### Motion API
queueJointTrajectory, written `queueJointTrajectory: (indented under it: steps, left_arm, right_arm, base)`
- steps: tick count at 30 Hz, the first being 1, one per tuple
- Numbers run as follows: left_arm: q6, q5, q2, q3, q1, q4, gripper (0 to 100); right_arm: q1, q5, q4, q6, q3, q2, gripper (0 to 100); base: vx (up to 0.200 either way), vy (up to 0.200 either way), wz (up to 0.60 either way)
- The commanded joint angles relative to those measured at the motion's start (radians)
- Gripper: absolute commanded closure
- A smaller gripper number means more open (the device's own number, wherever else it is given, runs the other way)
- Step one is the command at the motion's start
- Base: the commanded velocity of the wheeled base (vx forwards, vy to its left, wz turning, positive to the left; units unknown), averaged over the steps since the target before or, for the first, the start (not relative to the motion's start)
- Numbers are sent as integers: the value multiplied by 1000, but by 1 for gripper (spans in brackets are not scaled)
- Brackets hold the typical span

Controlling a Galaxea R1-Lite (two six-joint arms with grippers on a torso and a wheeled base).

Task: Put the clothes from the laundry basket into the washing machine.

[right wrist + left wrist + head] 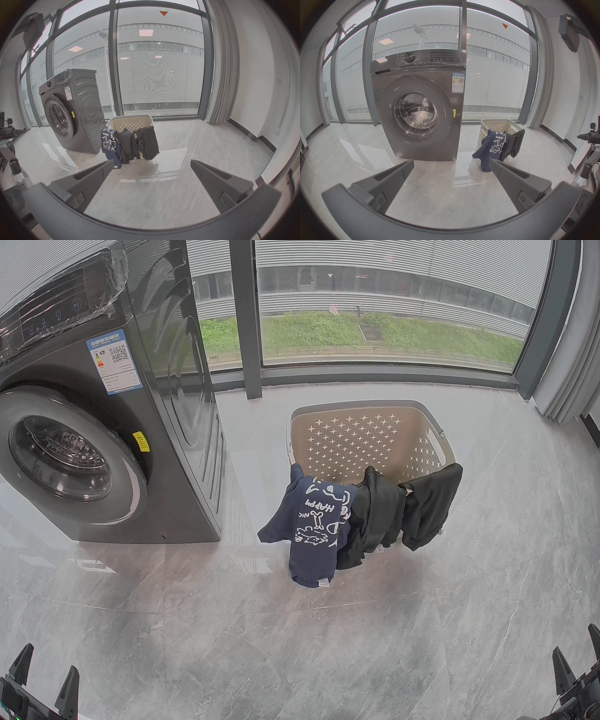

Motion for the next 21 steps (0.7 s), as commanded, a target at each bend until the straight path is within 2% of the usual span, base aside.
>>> queueJointTrajectory:
  steps: [1,4,19,21]
  left_arm:
    - [3,0,-8,16,0,0,0]
    - [-2,0,-8,16,0,0,0]
    - [-2,0,-8,16,1,0,0]
    - [-3,2,-8,16,1,0,0]
  right_arm:
    - [0,1,0,1,16,-16,0]
    - [0,1,0,1,16,-16,0]
    - [0,1,0,1,16,-16,0]
    - [0,1,0,1,16,-16,0]
  base:
    - [0,0,0]
    - [0,0,0]
    - [200,-200,0]
    - [0,0,0]
